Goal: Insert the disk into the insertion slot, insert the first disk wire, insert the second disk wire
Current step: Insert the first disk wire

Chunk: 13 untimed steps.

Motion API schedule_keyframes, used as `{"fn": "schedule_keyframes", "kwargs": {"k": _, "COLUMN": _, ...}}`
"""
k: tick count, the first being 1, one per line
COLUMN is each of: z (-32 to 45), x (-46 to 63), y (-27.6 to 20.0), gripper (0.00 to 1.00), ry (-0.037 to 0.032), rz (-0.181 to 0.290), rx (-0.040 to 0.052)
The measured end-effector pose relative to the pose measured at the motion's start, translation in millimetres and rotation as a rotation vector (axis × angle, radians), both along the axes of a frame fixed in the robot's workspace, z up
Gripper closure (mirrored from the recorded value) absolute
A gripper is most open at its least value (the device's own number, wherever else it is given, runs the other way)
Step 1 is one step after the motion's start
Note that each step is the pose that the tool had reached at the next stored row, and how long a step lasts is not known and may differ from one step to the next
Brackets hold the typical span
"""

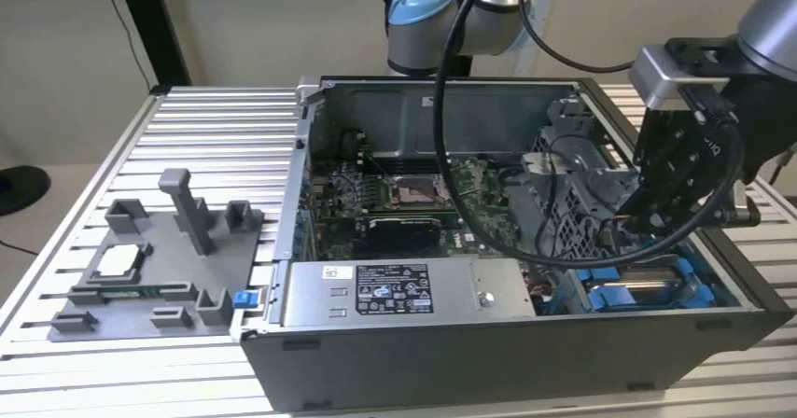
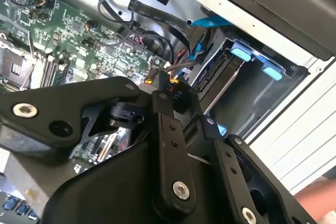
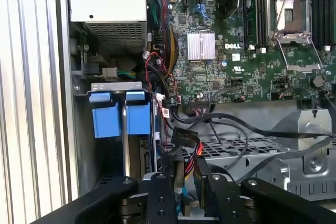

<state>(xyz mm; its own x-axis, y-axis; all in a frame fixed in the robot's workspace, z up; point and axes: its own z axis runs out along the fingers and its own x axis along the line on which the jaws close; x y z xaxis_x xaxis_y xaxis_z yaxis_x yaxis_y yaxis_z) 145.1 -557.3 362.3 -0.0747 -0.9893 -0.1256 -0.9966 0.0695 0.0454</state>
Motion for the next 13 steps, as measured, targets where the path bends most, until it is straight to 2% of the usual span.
{"fn": "schedule_keyframes", "kwargs": {"k": 13, "z": 1.7, "x": 0.9, "y": -0.9, "gripper": 0.0, "ry": 0.0, "rz": 0.0, "rx": -0.0003}}
